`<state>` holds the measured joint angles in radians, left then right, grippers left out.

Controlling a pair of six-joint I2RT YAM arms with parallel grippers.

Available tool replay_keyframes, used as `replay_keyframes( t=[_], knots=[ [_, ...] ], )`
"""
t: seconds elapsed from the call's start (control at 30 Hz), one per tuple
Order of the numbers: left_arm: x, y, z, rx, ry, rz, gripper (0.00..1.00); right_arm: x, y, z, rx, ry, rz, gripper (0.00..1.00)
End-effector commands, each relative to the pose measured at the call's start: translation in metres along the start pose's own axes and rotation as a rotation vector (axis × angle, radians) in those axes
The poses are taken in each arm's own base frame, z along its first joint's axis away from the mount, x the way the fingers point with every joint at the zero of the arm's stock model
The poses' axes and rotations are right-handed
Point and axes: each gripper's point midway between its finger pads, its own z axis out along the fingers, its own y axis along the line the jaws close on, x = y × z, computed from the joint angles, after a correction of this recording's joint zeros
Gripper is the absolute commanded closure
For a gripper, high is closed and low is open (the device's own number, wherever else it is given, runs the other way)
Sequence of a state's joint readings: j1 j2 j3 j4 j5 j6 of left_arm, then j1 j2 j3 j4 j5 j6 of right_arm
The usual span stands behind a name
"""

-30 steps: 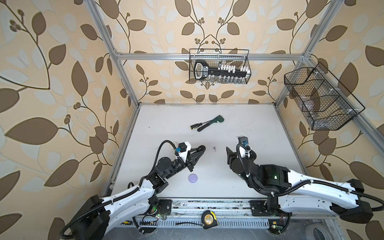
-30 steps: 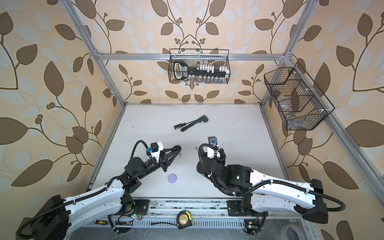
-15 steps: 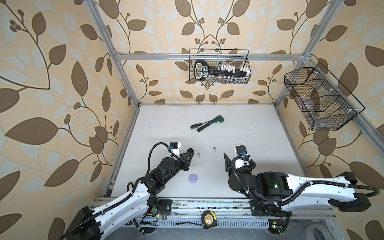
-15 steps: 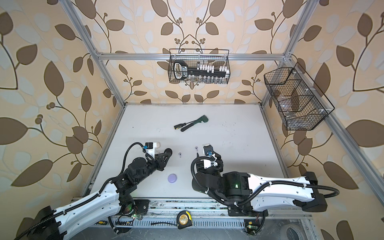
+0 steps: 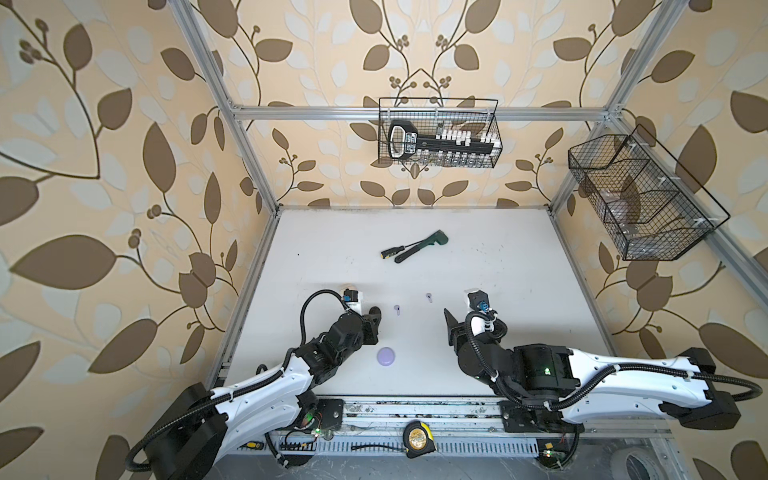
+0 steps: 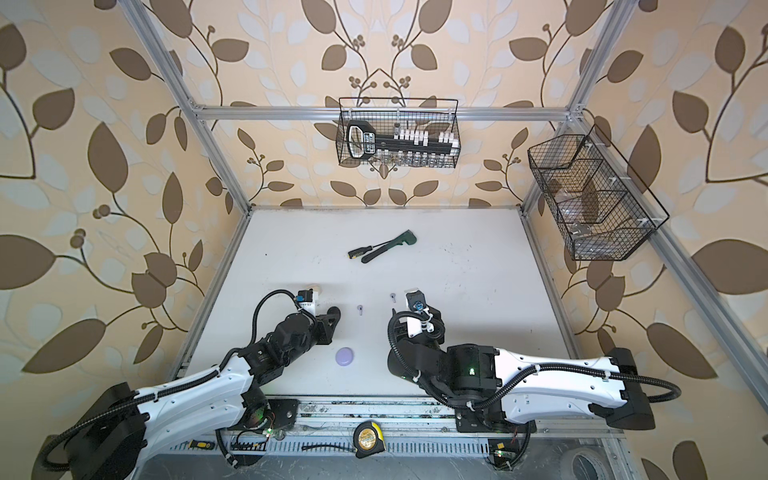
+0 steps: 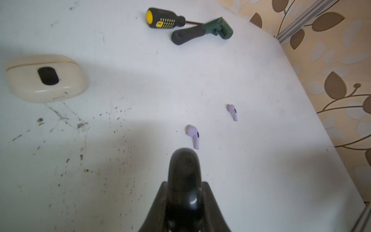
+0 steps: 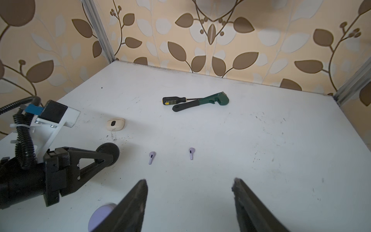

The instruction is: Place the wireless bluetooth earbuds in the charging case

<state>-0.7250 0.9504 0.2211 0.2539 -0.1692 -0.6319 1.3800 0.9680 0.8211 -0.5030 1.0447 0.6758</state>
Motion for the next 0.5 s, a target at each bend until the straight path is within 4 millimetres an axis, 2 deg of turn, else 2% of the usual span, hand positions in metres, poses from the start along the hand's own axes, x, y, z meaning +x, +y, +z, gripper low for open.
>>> replay_keyframes(
  t=[0.0,0.2,0.47],
  knots=[
    [-0.019,-0.015,0.011,0.017,-0.03,0.0,1.0,0.008,0.005,0.007,-0.107,0.044,0.066,0.32],
    [-0.014,-0.017,0.031,0.009,0.007,-0.007,1.0,0.023,0.0,0.013,-0.162,0.094,0.107,0.34],
    [-0.007,-0.006,0.063,-0.018,0.105,-0.044,1.0,0.046,0.023,0.024,-0.254,0.191,0.056,0.36]
  ],
)
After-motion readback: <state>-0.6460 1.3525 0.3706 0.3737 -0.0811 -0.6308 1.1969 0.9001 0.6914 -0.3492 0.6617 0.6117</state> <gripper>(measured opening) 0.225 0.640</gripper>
